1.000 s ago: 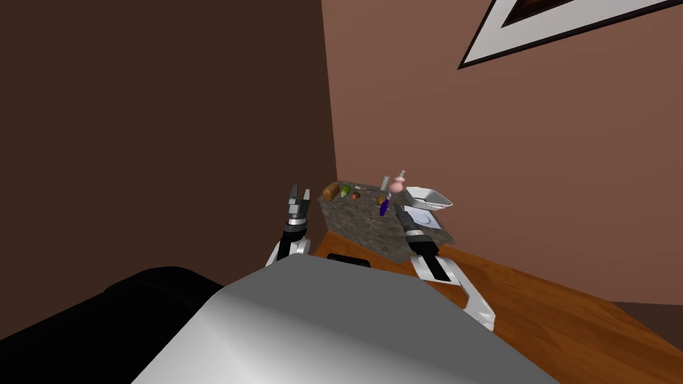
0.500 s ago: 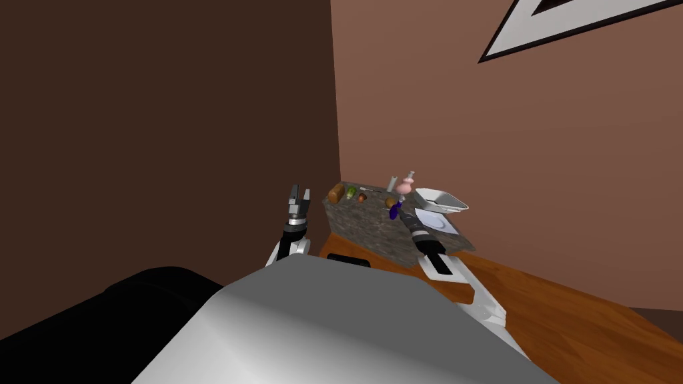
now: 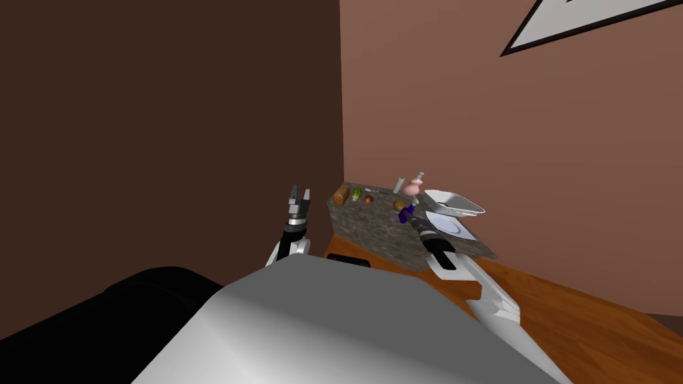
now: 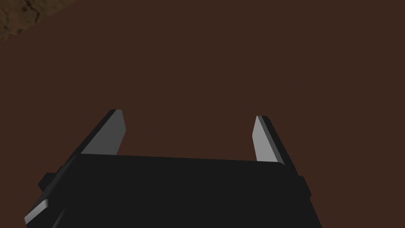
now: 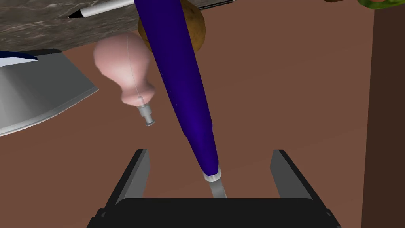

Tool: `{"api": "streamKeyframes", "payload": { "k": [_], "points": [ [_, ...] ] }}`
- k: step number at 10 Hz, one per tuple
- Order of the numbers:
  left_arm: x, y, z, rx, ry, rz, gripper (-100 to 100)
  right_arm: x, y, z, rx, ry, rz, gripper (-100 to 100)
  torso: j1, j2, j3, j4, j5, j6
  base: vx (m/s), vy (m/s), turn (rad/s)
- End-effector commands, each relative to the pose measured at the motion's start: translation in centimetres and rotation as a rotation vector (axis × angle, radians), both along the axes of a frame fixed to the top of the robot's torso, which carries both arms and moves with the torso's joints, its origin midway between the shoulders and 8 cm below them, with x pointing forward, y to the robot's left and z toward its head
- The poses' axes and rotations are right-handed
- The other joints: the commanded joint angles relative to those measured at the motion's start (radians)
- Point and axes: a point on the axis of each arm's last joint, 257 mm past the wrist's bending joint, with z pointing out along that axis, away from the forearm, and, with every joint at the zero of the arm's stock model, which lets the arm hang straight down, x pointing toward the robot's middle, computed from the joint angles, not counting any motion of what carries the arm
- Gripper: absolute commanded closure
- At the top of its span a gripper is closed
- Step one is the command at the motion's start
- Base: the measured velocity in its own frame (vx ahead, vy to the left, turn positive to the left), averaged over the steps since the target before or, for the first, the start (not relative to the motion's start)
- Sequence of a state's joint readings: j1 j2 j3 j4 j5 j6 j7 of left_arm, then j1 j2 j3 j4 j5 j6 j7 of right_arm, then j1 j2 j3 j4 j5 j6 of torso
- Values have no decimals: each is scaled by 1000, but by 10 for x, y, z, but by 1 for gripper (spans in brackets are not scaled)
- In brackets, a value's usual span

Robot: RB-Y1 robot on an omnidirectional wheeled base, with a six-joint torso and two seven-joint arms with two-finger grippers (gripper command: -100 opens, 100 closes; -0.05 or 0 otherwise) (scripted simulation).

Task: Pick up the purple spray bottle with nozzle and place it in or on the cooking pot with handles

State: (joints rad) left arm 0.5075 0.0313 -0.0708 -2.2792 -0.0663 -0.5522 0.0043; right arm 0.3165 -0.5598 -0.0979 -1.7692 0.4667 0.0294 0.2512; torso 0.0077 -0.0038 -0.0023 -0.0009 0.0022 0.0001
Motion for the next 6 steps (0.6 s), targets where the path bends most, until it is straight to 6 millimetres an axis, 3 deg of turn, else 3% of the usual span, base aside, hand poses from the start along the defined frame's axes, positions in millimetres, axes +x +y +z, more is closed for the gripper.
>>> {"api": "streamKeyframes", "payload": {
  "k": [1, 6],
  "points": [
    [0, 0, 0, 0, 0, 0, 0, 0, -22, -8, -72, 37, -37, -100, 0, 0, 0, 0, 0, 0, 41, 118, -5],
    [0, 0, 0, 0, 0, 0, 0, -3, -83, -13, -264, 124, -134, -100, -2, 1, 1, 0, 0, 0, 38, 107, -5]
  ]
}}
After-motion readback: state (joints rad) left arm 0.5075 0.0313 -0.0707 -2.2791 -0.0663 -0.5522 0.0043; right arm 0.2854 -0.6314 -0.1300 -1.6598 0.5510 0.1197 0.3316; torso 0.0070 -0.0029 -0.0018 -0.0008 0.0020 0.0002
